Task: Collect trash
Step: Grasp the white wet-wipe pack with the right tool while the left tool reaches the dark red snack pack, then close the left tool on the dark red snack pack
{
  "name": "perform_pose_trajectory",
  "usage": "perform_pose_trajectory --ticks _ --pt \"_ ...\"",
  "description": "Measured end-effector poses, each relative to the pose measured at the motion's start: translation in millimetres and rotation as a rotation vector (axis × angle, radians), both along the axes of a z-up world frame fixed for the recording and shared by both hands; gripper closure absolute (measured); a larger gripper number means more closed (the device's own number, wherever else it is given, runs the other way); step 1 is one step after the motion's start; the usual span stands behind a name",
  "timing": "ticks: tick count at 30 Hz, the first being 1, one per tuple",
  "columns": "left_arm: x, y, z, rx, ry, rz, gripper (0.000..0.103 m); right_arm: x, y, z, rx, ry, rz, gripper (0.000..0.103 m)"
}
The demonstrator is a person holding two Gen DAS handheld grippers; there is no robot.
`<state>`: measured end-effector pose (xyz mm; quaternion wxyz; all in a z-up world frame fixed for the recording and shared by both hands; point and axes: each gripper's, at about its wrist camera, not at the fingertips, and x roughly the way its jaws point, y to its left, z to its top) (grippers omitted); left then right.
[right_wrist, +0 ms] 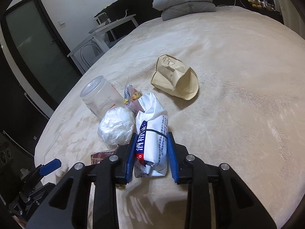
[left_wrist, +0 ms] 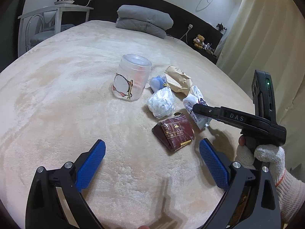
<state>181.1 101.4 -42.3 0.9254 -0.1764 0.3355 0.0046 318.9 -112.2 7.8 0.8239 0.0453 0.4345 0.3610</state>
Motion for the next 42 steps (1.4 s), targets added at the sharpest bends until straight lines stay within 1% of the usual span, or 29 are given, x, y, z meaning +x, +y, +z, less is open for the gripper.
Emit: perform_pose_trajectory --ticks 5,9,18,23,27,30,31,32,33,35,37,42 --pt "9 -12 1 -0.004 0.007 -0.011 0.007 -10 -19 11 0.016 -0.024 -0.003 0.071" --pt "18 -22 -2 -0.003 0.028 -0.009 0.007 -19 -36 16 0.013 -0.043 -0.005 0.071" --pt "41 -41 -7 -0.003 0.055 0.017 0.007 -29 -67 23 0.019 -0.061 -0.009 0.071" --pt "57 -51 -13 0.033 0.084 0.076 0.007 -32 -83 26 0.037 -0.064 -0.018 0.071" --pt "68 -61 -14 0.074 0.078 0.097 0.007 -34 -92 26 0.033 -0.062 -0.021 0.071" --pt "80 -65 -25 0.09 0.134 0.115 0.007 -34 -98 25 0.032 -0.061 -0.023 0.071" --pt "82 -65 -28 0.086 0.15 0.127 0.008 -33 -99 25 0.031 -0.061 -0.025 0.071" --pt "84 -65 -30 0.086 0.159 0.138 0.014 -33 -100 25 0.03 -0.06 -0.025 0.071" --pt "85 -65 -32 0.098 0.168 0.153 0.018 -32 -100 25 0.03 -0.058 -0.026 0.071" --pt "86 -63 -33 0.105 0.174 0.176 0.031 -31 -101 25 0.031 -0.058 -0.027 0.071" --pt "85 -60 -34 0.095 0.172 0.182 0.031 -32 -101 25 0.032 -0.058 -0.026 0.071" --pt "78 -59 -32 0.094 0.161 0.161 0.032 -31 -100 24 0.026 -0.062 -0.023 0.071"
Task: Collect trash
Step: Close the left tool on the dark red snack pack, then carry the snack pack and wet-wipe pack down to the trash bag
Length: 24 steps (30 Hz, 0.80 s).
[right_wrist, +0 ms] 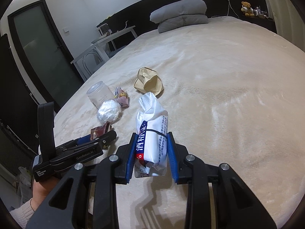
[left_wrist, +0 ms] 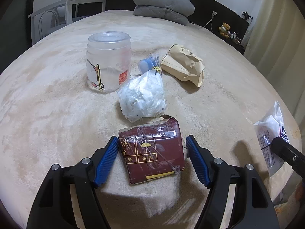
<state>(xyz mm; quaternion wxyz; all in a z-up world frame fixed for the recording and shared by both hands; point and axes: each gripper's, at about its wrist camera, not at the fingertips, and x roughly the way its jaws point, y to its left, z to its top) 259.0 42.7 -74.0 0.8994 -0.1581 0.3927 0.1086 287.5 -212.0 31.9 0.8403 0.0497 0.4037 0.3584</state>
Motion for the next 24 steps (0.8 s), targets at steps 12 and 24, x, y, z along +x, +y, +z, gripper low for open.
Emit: perform_pose_trajectory --ticks 12,24 --pt "-28 2 21 -0.009 -0.086 -0.034 0.032 -13 11 13 -0.029 -0.042 0.026 0.071" --pt "-74 -10 44 0.0 -0.172 -0.072 0.032 -49 24 15 -0.084 -0.074 0.061 0.071"
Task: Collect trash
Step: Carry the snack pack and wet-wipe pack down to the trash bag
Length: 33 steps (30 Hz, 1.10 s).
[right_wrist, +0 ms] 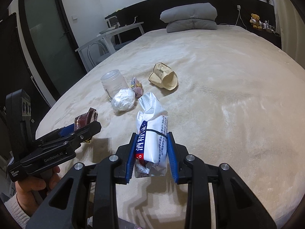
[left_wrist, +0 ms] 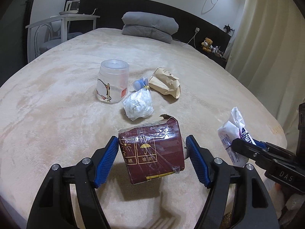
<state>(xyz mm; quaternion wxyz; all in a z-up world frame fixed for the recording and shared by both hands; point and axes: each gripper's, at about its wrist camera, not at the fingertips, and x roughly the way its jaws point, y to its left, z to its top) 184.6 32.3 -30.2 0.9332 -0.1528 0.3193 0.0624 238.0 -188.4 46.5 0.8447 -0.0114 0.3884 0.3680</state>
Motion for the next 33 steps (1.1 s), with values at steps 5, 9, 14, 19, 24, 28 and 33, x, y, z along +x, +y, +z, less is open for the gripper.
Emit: perform_pose_trajectory --ticks 5,9,14,19,24,28,33 --pt "-23 -11 6 -0.002 -0.023 -0.023 0.032 -20 -2 5 0.005 -0.013 0.006 0.071" --pt "-43 -20 9 -0.007 -0.038 -0.044 0.032 -37 -7 8 0.009 -0.03 0.004 0.071" --pt "-68 -31 12 -0.002 -0.067 -0.056 0.032 -57 -18 8 0.013 -0.032 -0.008 0.071" --pt "-83 -42 12 0.015 -0.07 -0.072 0.032 -76 -30 12 0.023 -0.042 -0.023 0.071" --pt "-98 -51 13 0.037 -0.075 -0.1 0.032 -96 -40 10 0.021 -0.045 -0.033 0.071" --pt "-109 -54 10 0.03 -0.067 -0.12 0.036 -110 -46 7 0.023 -0.048 -0.031 0.071" --pt "-122 -60 7 -0.007 -0.074 -0.157 0.036 -120 -51 2 0.024 -0.028 -0.019 0.071"
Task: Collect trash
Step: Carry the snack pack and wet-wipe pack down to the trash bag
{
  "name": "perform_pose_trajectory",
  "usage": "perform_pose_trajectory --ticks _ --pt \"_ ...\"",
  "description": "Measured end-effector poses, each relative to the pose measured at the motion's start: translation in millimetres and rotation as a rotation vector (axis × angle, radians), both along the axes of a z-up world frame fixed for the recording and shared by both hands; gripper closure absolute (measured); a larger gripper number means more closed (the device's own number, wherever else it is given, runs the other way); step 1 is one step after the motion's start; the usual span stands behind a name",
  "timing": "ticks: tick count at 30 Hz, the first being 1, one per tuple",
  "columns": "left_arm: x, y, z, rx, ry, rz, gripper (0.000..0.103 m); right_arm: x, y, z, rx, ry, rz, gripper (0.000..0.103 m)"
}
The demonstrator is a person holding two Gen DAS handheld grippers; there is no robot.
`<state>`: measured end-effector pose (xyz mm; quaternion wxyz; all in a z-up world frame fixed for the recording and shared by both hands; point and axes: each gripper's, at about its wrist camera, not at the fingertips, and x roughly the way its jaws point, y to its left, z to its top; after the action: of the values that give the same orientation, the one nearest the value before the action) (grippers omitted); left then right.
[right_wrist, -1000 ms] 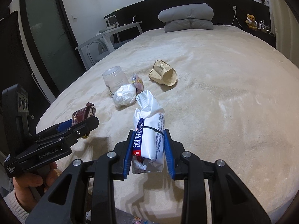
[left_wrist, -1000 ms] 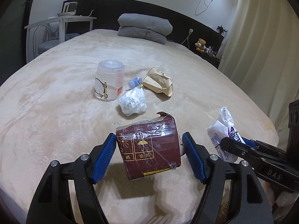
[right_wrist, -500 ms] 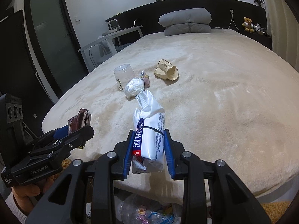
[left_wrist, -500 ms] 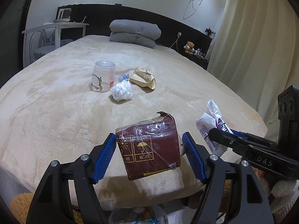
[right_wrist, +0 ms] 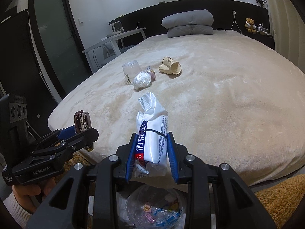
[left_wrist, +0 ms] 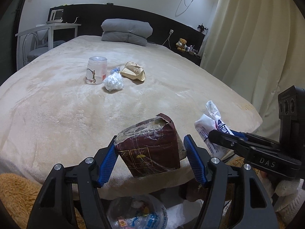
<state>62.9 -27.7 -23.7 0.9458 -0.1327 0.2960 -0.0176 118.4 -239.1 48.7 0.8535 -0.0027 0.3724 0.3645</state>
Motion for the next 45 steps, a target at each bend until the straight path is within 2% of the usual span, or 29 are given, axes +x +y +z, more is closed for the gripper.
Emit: perform_pose_trajectory --ticks 14,26,35,45 --pt "-22 -14 -30 -0.021 0.102 -0.059 0.036 -30 -4 -31 -0.063 0.077 0.059 0.071" --pt "-22 -16 -55 -0.058 0.194 -0.084 0.036 -44 -1 -57 -0.13 0.128 0.102 0.071" --pt "-14 -14 -85 -0.113 0.319 -0.099 0.036 -46 3 -74 -0.183 0.162 0.125 0.071" --pt "-5 -17 -110 -0.117 0.442 -0.109 0.036 -42 7 -89 -0.223 0.206 0.123 0.071"
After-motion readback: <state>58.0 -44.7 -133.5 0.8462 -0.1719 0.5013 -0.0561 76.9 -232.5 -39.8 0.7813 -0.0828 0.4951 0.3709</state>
